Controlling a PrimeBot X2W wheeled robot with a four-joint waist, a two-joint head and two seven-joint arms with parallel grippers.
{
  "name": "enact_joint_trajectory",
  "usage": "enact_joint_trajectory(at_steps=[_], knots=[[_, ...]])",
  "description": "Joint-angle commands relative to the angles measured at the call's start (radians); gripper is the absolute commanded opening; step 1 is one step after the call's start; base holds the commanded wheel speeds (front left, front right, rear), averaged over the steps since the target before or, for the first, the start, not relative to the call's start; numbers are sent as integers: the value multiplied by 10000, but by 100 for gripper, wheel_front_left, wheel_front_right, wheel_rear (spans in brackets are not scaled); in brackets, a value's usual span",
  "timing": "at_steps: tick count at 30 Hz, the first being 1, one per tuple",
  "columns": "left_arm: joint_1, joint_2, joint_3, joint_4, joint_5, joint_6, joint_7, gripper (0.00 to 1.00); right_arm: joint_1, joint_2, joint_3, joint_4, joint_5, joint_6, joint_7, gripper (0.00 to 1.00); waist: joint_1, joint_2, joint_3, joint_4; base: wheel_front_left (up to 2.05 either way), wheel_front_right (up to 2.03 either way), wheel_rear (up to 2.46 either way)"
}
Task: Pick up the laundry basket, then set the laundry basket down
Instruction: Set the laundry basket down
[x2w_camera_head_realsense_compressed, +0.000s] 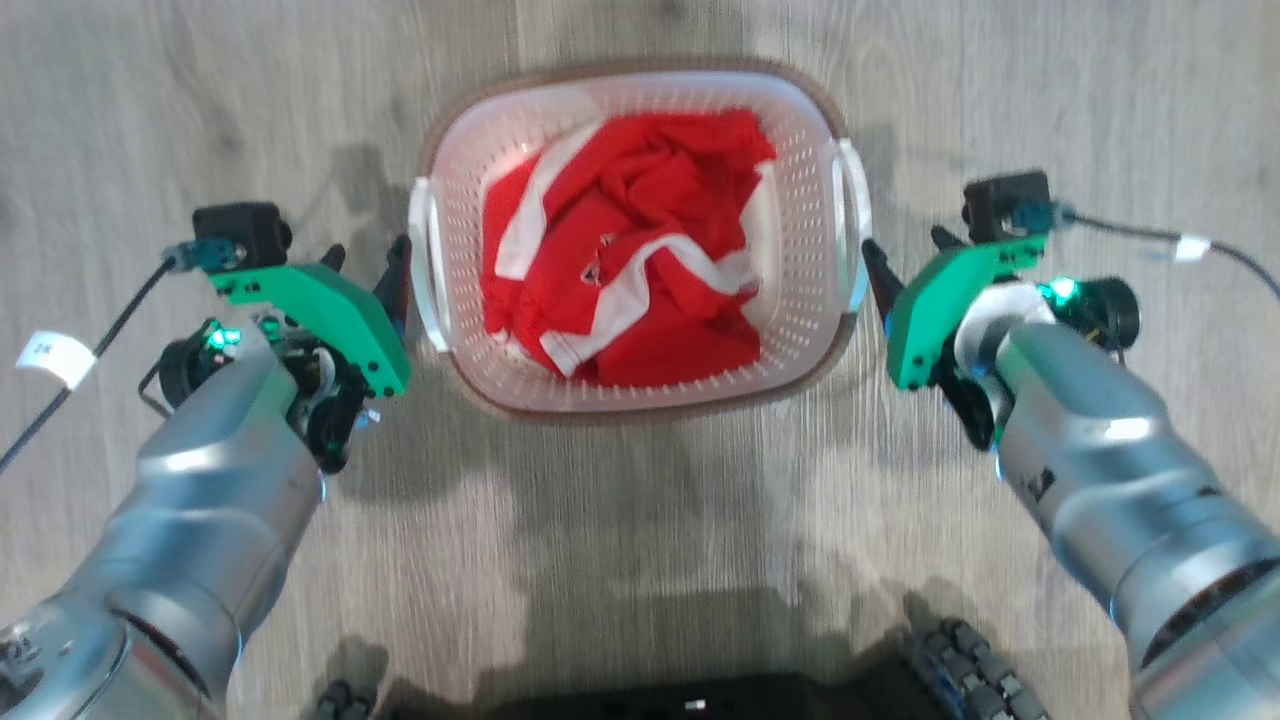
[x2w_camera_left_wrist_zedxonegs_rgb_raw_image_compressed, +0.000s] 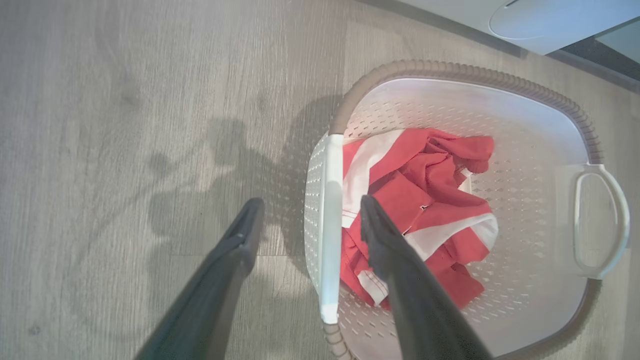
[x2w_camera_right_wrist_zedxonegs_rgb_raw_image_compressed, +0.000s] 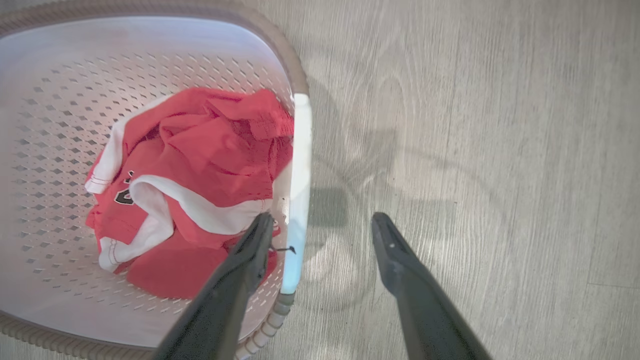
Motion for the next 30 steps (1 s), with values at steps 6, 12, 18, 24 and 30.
enact_joint_trajectory(at_steps=[6, 12, 18, 24, 30], knots=[[742, 543, 1490, -565, 1380, 235, -134, 100, 1329, -80, -88, -278, -44, -57, -959, 100, 0, -1, -1827, 62, 0, 0, 0], [1896, 879, 3423, -2048, 3197, 1083, -136, 100, 1942, -552, -1384, -1522, -880, -57, -1030, 100, 0, -1, -2645, -18, 0, 0, 0], [3322, 1061, 5307, -4053, 5371, 1938, -136, 100, 3261, -618, -3445, -3327, -2776, -57, -1032, 100, 0, -1, -3293, -53, 0, 0, 0], [4633, 983, 6704, -5830, 6997, 2338, -137, 100, 4566, -240, -5157, -5025, -4457, -57, -1033, 100, 0, -1, -3950, -4, 0, 0, 0], [5738, 881, 7644, -7545, 8141, 2590, -137, 100, 5557, 90, -6217, -6524, -5617, -57, -1034, 100, 0, -1, -4649, 78, 0, 0, 0]])
